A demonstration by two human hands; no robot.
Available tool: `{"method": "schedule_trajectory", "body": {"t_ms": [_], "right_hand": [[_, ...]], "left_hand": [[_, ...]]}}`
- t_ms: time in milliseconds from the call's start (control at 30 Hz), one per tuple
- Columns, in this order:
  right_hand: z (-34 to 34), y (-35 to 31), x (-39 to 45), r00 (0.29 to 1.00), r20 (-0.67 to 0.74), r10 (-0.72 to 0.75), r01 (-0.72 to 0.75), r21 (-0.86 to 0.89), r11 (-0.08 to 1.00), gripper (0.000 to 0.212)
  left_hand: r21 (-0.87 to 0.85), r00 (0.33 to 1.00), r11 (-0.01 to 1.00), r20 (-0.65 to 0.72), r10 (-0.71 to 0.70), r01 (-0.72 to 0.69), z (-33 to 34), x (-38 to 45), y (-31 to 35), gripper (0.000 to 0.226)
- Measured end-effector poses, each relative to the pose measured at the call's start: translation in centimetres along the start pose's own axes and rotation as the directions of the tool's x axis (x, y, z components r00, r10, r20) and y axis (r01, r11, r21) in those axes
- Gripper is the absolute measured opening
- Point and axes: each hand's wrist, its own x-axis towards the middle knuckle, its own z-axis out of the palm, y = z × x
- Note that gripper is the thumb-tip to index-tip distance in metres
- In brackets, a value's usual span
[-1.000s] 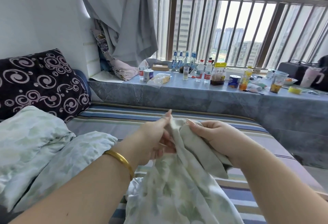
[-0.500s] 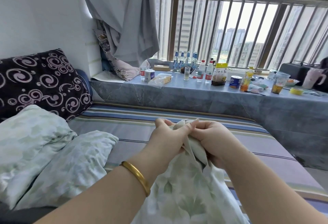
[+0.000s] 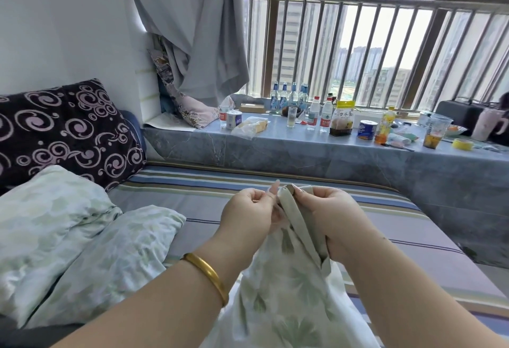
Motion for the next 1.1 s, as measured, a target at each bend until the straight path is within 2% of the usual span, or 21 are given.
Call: {"method": "schedule_trajectory", "body": {"t_ms": [100, 167, 200, 233, 300, 400, 500, 633, 700, 767, 800, 833, 933, 1067, 1100], "right_hand": [[0.2, 0.5, 0.0, 0.999, 0.038, 0.029, -0.031, 0.035, 0.999, 0.018], [0.3, 0.8, 0.1, 0.998, 0.044, 0.041, -0.044, 0.052, 0.998, 0.015], [0.3, 0.9, 0.1, 0.997, 0.053, 0.053, -0.057, 0.076, 0.995, 0.014], [0.2, 0.9, 0.1, 0.995, 0.071, 0.071, -0.078, 0.117, 0.99, 0.013], [-0.1, 1.0, 0.2, 0.987, 0.117, 0.112, -0.136, 0.226, 0.964, 0.015], [-0.6, 1.4, 0.8, 0.977, 0.127, 0.173, -0.21, 0.393, 0.895, 0.019], [-0.5, 1.7, 1.2, 0.978, 0.112, 0.179, -0.211, 0.47, 0.857, 0.017], [0.0, 1.9, 1.2, 0.987, 0.088, 0.134, -0.161, 0.496, 0.853, 0.017], [0.1, 1.9, 1.2, 0.991, 0.085, 0.106, -0.134, 0.488, 0.863, 0.017], [0.3, 1.9, 1.1, 0.991, 0.101, 0.092, -0.128, 0.465, 0.876, 0.017], [0.3, 1.8, 1.0, 0.99, 0.108, 0.09, -0.129, 0.45, 0.884, 0.017], [0.3, 1.7, 1.0, 0.989, 0.112, 0.092, -0.132, 0.436, 0.89, 0.017], [-0.1, 1.2, 1.2, 0.986, 0.122, 0.114, -0.154, 0.411, 0.898, 0.019], [-0.8, 1.0, 1.4, 0.986, 0.113, 0.124, -0.16, 0.403, 0.901, 0.017], [-0.7, 1.1, 1.3, 0.988, 0.102, 0.115, -0.147, 0.413, 0.899, 0.016]], "left_hand": [[-0.114, 0.981, 0.979, 0.113, -0.156, 0.169, 0.4, -0.9, 0.1, 0.082], [-0.151, 0.976, 0.972, 0.146, -0.159, 0.181, 0.6, -1.3, -0.2, 0.095], [-0.183, 0.977, 0.968, 0.158, -0.143, 0.171, 0.6, -1.5, -0.4, 0.094], [-0.211, 0.977, 0.965, 0.173, -0.121, 0.157, 0.5, -1.6, -0.5, 0.088], [-0.256, 0.98, 0.958, 0.179, -0.081, 0.126, 0.4, -1.6, -0.8, 0.063], [-0.292, 0.995, 0.954, 0.088, -0.05, 0.074, 0.5, -1.3, -1.1, 0.027], [-0.291, 0.997, 0.956, 0.073, -0.013, 0.034, 0.8, -1.3, -1.3, 0.013], [-0.349, 0.998, 0.935, 0.007, -0.065, 0.064, 1.1, -1.4, -1.1, 0.014], [-0.352, 0.998, 0.934, 0.038, -0.042, 0.053, 1.2, -1.6, -0.8, 0.017], [-0.273, 0.998, 0.962, 0.058, 0.001, 0.015, 1.2, -1.8, -0.3, 0.05], [-0.212, 0.999, 0.977, 0.044, 0.015, -0.006, 1.2, -1.7, -0.2, 0.061], [-0.162, 0.999, 0.987, 0.014, 0.029, -0.026, 1.2, -1.5, 0.0, 0.062], [-0.151, 0.999, 0.988, -0.006, 0.036, -0.037, 1.2, -0.8, 0.5, 0.043], [-0.151, 0.998, 0.988, 0.051, 0.034, -0.026, 1.4, -0.2, 0.2, 0.006], [-0.123, 0.996, 0.992, 0.071, 0.044, -0.035, 1.3, -0.3, 0.2, 0.011]]}}
